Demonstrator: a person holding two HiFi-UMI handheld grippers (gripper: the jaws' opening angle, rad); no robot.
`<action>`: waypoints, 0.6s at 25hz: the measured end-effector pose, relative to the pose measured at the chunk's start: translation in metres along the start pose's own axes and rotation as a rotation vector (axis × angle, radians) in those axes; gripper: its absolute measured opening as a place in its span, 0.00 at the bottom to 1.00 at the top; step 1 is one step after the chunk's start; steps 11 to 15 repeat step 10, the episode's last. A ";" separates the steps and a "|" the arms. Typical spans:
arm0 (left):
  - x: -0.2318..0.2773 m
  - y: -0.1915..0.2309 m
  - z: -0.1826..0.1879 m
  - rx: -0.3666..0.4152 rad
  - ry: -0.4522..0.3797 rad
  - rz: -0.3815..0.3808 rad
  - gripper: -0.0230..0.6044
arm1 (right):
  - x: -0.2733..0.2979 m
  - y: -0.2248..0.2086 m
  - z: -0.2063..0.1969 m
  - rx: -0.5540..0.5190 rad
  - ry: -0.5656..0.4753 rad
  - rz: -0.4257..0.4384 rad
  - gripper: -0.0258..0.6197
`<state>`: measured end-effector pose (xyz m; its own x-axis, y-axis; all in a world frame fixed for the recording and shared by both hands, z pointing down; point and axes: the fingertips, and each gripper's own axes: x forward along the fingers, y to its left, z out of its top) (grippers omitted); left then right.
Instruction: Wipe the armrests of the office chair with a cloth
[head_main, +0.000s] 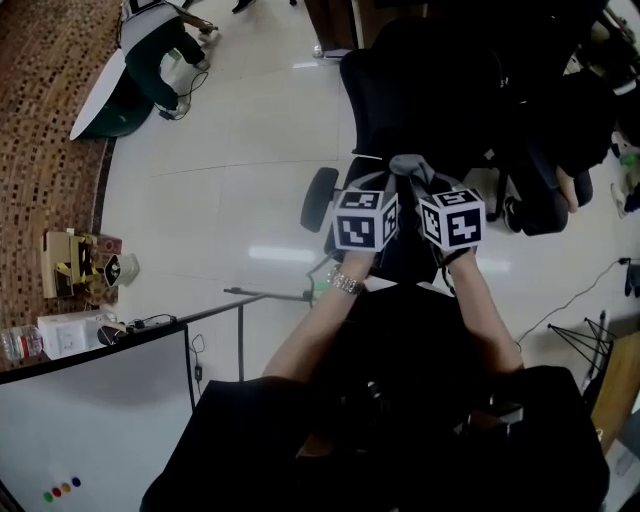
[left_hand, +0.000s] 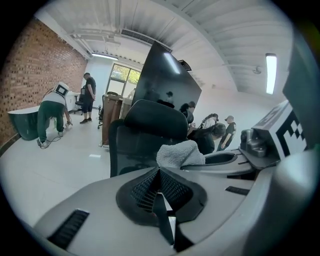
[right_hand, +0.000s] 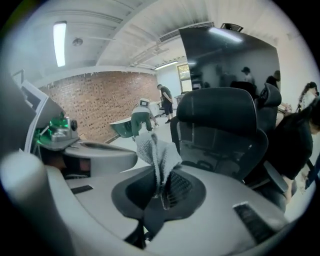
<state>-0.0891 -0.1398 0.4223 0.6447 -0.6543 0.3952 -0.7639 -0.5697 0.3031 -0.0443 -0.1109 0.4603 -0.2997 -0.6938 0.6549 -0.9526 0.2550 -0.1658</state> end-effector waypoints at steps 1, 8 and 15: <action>-0.001 0.000 0.001 0.000 -0.003 -0.003 0.04 | -0.002 0.003 0.001 -0.002 -0.004 -0.002 0.09; -0.013 0.004 0.004 -0.001 -0.023 -0.035 0.04 | -0.013 0.023 0.009 0.031 -0.063 0.009 0.09; -0.015 0.007 0.004 -0.007 -0.026 -0.041 0.04 | -0.014 0.031 0.012 0.033 -0.078 0.022 0.09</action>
